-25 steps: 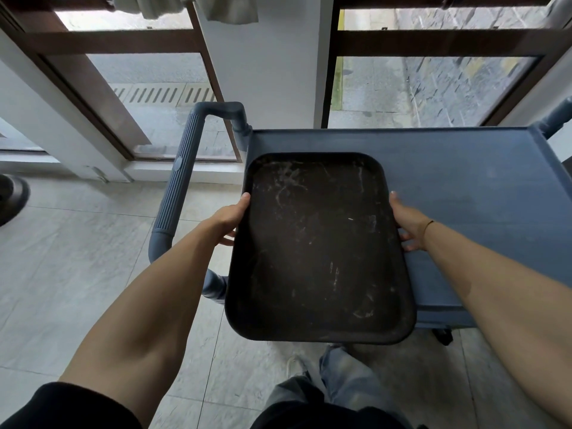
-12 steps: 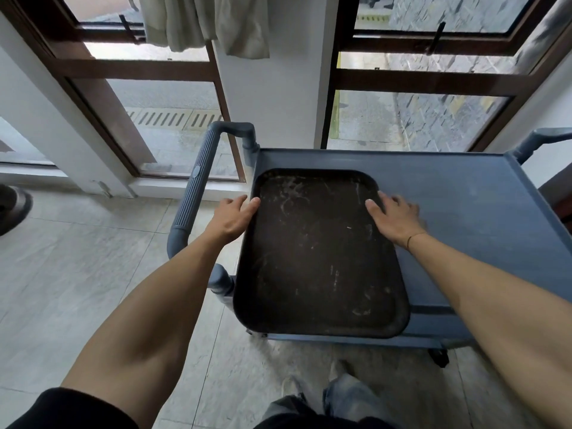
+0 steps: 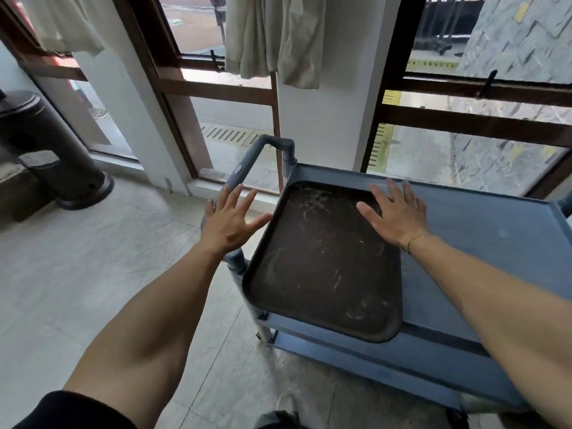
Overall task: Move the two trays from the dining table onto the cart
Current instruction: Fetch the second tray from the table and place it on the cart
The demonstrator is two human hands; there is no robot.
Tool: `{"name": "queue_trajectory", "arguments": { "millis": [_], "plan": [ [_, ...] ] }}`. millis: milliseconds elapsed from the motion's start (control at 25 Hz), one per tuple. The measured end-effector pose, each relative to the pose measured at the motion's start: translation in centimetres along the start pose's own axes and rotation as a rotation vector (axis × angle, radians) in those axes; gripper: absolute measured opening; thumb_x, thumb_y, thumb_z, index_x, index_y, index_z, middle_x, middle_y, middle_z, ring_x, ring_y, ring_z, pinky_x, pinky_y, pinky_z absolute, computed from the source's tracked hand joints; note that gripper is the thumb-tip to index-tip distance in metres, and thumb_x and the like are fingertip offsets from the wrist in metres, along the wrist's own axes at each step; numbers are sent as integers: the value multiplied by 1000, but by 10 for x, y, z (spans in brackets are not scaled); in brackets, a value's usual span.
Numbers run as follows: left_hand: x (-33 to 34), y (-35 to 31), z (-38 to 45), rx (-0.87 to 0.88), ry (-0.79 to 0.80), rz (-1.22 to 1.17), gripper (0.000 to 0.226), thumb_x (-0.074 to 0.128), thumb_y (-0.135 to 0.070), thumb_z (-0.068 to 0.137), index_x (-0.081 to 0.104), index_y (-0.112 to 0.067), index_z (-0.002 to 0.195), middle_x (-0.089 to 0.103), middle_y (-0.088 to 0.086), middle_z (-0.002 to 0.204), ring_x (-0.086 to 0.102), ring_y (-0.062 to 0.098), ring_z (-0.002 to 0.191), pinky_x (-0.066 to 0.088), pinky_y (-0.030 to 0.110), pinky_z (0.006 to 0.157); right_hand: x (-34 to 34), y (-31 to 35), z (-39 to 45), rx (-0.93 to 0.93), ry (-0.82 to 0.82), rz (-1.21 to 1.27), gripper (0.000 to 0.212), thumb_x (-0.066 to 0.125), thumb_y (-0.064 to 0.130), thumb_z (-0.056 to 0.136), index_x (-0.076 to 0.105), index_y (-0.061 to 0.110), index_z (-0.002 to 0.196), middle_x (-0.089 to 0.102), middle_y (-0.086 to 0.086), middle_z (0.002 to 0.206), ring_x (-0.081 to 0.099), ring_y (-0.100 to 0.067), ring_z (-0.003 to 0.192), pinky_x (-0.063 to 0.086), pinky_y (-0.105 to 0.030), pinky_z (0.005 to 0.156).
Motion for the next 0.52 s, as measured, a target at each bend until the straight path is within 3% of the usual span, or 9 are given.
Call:
{"name": "queue_trajectory", "arguments": {
  "millis": [280,520],
  "plan": [
    [-19,22,-126,-271,-76,51,96,7,-93,74,6,-43,156,-5,-4,167,-11,22,152,-7,56,118,-7,50,-31,-280,-5,35,79,13,81,85,13,42,154,2,1,167,-10,-27,151,3,-59,118],
    [-46,66,-283,-579,-121,75,92,9,-89,78,8,-41,156,-5,-5,167,-11,21,152,-6,56,118,9,153,-90,-611,46,46,80,12,82,83,17,42,153,6,0,166,-6,-27,151,4,-61,116]
  ]
}}
Point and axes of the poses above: each hand's wrist, its own z-axis towards the middle knuckle, its own x-axis out of the palm, y = z × x, the point moved 8 cm from there along z, towards the middle knuckle
